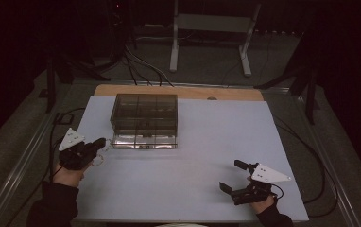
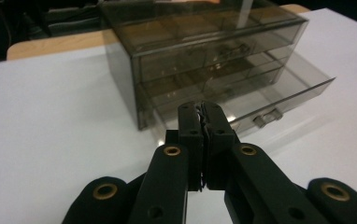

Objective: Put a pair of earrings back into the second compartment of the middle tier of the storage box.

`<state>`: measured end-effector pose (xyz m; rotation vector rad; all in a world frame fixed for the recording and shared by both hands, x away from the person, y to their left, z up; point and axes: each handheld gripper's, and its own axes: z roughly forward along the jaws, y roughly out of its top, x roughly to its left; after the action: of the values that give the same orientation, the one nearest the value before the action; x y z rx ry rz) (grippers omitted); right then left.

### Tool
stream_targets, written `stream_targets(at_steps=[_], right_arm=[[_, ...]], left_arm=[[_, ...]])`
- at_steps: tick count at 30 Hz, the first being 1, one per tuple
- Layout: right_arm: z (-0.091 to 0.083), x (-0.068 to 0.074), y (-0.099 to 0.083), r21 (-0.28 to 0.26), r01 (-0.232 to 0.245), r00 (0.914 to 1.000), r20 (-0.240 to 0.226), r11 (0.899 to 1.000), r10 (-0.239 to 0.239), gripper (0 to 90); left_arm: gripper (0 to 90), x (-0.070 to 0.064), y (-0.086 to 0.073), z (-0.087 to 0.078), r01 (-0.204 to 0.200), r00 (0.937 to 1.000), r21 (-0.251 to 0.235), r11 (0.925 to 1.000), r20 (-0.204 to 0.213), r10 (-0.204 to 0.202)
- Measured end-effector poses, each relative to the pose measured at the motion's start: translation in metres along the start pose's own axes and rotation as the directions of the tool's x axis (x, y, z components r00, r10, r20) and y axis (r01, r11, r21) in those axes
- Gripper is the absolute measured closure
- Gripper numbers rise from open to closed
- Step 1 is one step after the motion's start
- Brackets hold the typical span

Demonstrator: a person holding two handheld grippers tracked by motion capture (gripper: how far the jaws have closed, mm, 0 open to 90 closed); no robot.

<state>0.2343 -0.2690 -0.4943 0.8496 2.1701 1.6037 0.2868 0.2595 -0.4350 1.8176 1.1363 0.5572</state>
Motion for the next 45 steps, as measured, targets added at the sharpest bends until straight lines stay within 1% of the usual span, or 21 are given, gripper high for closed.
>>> stream_targets(at_steps=[1, 3, 5, 9, 11, 20, 26, 27, 32, 35, 36, 40, 42, 45], right_arm=[[0.000, 0.000, 0.000, 0.001, -0.002, 1.0000, -0.001, 1.000, 0.002, 0.0], [0.000, 0.000, 0.000, -0.002, 0.000, 1.0000, 0.001, 1.000, 0.000, 0.0], [0.000, 0.000, 0.000, -0.001, 0.001, 1.0000, 0.002, 1.000, -0.001, 0.0], [0.000, 0.000, 0.000, -0.002, 0.002, 1.0000, 0.002, 1.000, -0.002, 0.0], [0.000, 0.000, 0.000, 0.000, 0.001, 1.0000, 0.001, 1.000, -0.001, 0.0], [-0.001, 0.000, 0.000, 0.001, 0.001, 1.0000, 0.000, 1.000, -0.001, 0.0], [-0.001, 0.000, 0.000, -0.001, -0.002, 1.0000, -0.004, 1.000, 0.002, 0.0], [0.000, 0.000, 0.000, 0.000, -0.001, 1.0000, -0.004, 1.000, 0.001, 0.0], [-0.001, 0.000, 0.000, -0.001, 0.000, 1.0000, -0.006, 1.000, 0.000, 0.0], [-0.001, 0.000, 0.000, 0.003, -0.003, 1.0000, -0.008, 1.000, 0.003, 0.0], [-0.001, 0.000, 0.000, 0.002, -0.003, 1.0000, -0.008, 1.000, 0.003, 0.0], [-0.001, 0.001, 0.000, 0.004, -0.002, 1.0000, -0.008, 1.000, 0.002, 0.0], [-0.001, 0.001, 0.000, 0.003, -0.003, 0.9999, -0.010, 1.000, 0.003, 0.0], [-0.001, 0.001, 0.000, 0.004, 0.000, 1.0000, -0.009, 1.000, 0.000, 0.0]], left_arm=[[89.6, -0.003, 0.007, 0.003, -0.002, 0.9997, -0.009, 1.0000, 0.024, 0.002], [89.6, -0.006, 0.011, 0.006, -0.020, 0.9995, -0.010, 0.9998, 0.025, 0.020], [89.5, -0.009, 0.015, 0.010, -0.026, 0.9990, -0.010, 0.9996, 0.037, 0.026], [89.5, -0.017, 0.020, 0.018, -0.050, 0.9970, -0.007, 0.9988, 0.060, 0.050], [89.5, -0.020, 0.021, 0.022, -0.054, 0.9963, -0.003, 0.9986, 0.067, 0.054], [89.5, -0.029, 0.027, 0.041, -0.057, 0.9932, 0.001, 0.9984, 0.102, 0.056], [89.5, -0.036, 0.030, 0.052, -0.062, 0.9893, 0.005, 0.9980, 0.132, 0.061], [89.5, -0.037, 0.030, 0.055, -0.068, 0.9891, 0.008, 0.9977, 0.132, 0.066], [89.5, -0.040, 0.031, 0.067, -0.068, 0.9863, 0.022, 0.9974, 0.152, 0.064], [89.4, -0.041, 0.030, 0.073, -0.064, 0.9869, 0.030, 0.9975, 0.150, 0.059], [89.4, -0.041, 0.030, 0.075, -0.060, 0.9862, 0.031, 0.9977, 0.157, 0.054], [89.4, -0.042, 0.028, 0.083, -0.065, 0.9854, 0.038, 0.9971, 0.160, 0.058], [89.4, -0.042, 0.028, 0.087, -0.060, 0.9857, 0.041, 0.9974, 0.160, 0.052], [89.4, -0.043, 0.028, 0.093, -0.062, 0.9847, 0.050, 0.9968, 0.166, 0.053]])
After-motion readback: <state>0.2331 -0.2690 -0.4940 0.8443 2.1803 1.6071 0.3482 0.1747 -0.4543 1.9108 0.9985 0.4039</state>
